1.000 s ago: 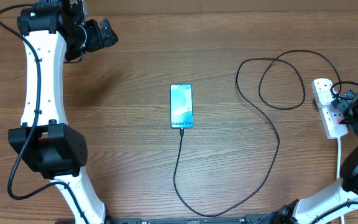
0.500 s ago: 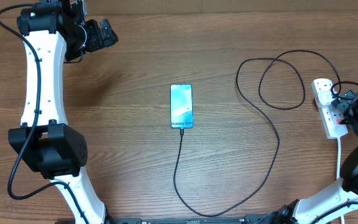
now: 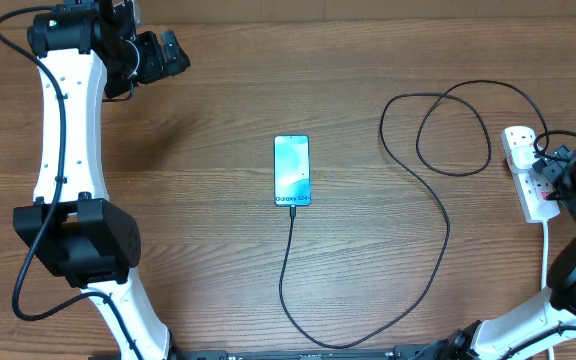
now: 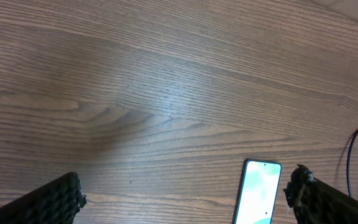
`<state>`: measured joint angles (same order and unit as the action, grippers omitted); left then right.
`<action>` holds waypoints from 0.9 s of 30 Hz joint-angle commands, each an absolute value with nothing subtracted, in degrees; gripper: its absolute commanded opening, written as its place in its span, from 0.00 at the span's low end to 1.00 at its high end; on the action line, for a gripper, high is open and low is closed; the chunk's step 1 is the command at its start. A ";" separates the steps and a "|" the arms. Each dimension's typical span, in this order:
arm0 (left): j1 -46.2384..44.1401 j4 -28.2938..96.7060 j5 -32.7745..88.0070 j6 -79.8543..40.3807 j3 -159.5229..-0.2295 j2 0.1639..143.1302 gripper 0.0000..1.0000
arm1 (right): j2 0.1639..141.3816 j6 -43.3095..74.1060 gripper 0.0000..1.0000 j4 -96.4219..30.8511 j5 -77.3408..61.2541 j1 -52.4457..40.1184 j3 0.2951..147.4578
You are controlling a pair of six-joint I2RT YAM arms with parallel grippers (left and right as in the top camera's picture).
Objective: Plug charger to phone and switch on socket
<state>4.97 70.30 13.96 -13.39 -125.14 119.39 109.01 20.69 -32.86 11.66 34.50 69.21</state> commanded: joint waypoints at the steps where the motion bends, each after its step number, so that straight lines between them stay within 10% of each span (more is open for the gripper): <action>1: 4.84 70.28 14.46 -13.76 -125.73 118.83 1.00 | 108.49 17.56 0.98 -33.89 6.68 34.20 69.01; 27: 4.84 70.28 14.46 -13.76 -125.73 118.83 1.00 | 108.49 17.52 1.00 -34.79 7.64 34.20 68.95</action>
